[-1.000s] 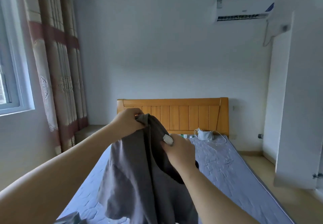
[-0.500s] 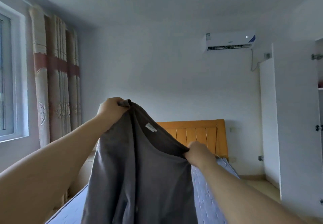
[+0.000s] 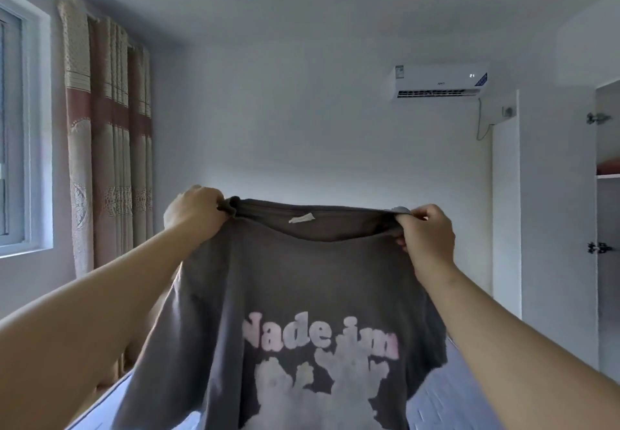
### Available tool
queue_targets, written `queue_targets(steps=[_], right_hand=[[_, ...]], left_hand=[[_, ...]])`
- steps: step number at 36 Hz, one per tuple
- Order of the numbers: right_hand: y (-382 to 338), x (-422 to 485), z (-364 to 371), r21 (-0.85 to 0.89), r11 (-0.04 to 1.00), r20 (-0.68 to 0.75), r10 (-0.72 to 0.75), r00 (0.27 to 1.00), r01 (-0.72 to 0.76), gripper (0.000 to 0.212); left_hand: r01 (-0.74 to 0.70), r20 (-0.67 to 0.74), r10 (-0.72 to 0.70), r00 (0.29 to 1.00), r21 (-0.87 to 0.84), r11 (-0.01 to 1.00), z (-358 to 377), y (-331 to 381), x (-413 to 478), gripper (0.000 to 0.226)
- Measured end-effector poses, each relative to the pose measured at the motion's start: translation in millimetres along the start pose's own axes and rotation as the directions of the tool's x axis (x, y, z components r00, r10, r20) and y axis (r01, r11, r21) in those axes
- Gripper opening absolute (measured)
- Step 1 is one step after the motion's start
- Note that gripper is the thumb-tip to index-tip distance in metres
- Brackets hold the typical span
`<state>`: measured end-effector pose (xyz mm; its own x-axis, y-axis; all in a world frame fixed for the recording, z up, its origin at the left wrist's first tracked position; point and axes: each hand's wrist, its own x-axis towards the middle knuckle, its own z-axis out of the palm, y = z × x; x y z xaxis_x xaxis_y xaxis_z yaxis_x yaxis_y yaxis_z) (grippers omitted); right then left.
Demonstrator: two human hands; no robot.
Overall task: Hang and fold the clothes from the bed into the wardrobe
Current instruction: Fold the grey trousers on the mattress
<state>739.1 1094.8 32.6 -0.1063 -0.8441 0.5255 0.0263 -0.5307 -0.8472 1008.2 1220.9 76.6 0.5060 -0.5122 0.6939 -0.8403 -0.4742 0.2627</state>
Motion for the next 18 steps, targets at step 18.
queue_targets(steps=[18], right_hand=[[-50, -107, -25, 0.023, 0.947, -0.425, -0.281, 0.861, 0.321, 0.016]], left_hand=[[0.264, 0.233, -0.186, 0.955, -0.950, 0.168, -24, -10, -84, 0.023]])
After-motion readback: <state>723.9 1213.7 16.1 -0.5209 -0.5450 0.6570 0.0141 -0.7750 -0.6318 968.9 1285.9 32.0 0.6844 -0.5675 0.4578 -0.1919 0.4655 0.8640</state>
